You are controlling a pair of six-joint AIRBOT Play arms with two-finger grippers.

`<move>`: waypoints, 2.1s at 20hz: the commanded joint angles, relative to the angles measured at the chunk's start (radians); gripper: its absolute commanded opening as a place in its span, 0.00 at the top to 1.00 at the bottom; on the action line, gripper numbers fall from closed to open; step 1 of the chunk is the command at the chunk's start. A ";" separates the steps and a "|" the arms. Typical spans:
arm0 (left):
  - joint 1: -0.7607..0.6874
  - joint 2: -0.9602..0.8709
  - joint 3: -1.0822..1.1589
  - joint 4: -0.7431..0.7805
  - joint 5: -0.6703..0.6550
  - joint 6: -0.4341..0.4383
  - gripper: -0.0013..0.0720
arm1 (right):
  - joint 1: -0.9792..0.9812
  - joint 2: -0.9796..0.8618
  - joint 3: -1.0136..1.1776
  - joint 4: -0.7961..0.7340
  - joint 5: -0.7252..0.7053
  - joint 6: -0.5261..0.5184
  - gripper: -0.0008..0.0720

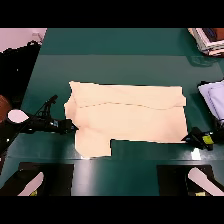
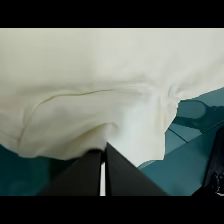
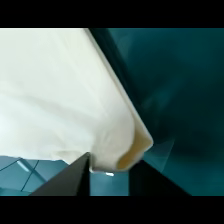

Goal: Fold the shirts.

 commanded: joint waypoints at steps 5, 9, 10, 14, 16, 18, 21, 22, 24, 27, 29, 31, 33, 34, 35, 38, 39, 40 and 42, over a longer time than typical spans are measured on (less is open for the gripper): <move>0.000 0.031 0.002 0.133 -0.102 -0.040 0.95 | 0.165 0.004 0.097 -0.005 -0.004 -0.008 0.97; 0.000 0.241 0.002 0.294 -0.208 -0.188 0.95 | 0.225 0.146 0.147 -0.104 0.080 -0.008 0.97; 0.000 0.298 0.002 0.323 -0.277 -0.214 0.95 | 0.224 0.188 0.156 -0.119 0.113 -0.008 0.97; 0.000 0.424 0.044 0.301 -0.454 -0.274 0.95 | 0.192 0.328 0.200 -0.137 0.211 -0.008 0.97; 0.000 0.411 0.108 0.294 -0.431 -0.269 0.95 | 0.196 0.339 0.245 -0.134 0.219 -0.006 0.97; 0.000 0.361 0.161 0.293 -0.352 -0.245 0.95 | 0.230 0.286 0.299 -0.134 0.215 0.000 0.97; 0.000 0.212 0.221 0.276 -0.214 -0.182 0.95 | 0.316 0.151 0.377 -0.136 0.148 0.004 0.97; 0.000 0.144 0.243 0.269 -0.166 -0.157 0.95 | 0.337 0.101 0.402 -0.135 0.124 0.008 0.97; 0.000 -0.008 0.306 0.264 -0.084 -0.121 0.95 | 0.367 -0.013 0.470 -0.134 0.091 0.024 0.97; 0.000 -0.220 0.430 0.262 0.004 -0.079 0.95 | 0.394 -0.169 0.585 -0.127 0.076 0.026 0.97; 0.000 -0.345 0.520 0.270 0.034 -0.079 0.95 | 0.416 -0.261 0.669 -0.127 0.053 0.026 0.97; 0.002 -0.420 0.573 0.281 0.048 -0.079 0.95 | 0.436 -0.345 0.753 -0.102 0.035 0.026 0.97; 0.002 -0.449 0.588 0.280 0.082 -0.079 0.94 | 0.436 -0.428 0.837 -0.039 0.024 0.027 0.97; 0.002 -0.452 0.588 0.281 0.101 -0.079 0.94 | 0.436 -0.467 0.874 -0.002 0.018 0.027 0.97; 0.002 -0.452 0.588 0.281 0.116 -0.079 0.86 | 0.432 -0.506 0.911 0.035 0.013 0.026 0.86; 0.002 -0.451 0.605 0.280 0.105 -0.086 0.25 | 0.393 -0.586 0.991 0.121 0.050 0.014 0.21; 0.002 -0.451 0.623 0.280 0.074 -0.086 0.32 | 0.372 -0.596 0.997 0.140 0.080 -0.009 0.21; 0.002 -0.451 0.642 0.279 0.041 -0.086 0.32 | 0.350 -0.595 0.985 0.142 0.098 -0.018 0.21; 0.002 -0.451 0.667 0.261 -0.013 -0.086 0.32 | 0.293 -0.594 0.941 0.142 0.146 -0.051 0.21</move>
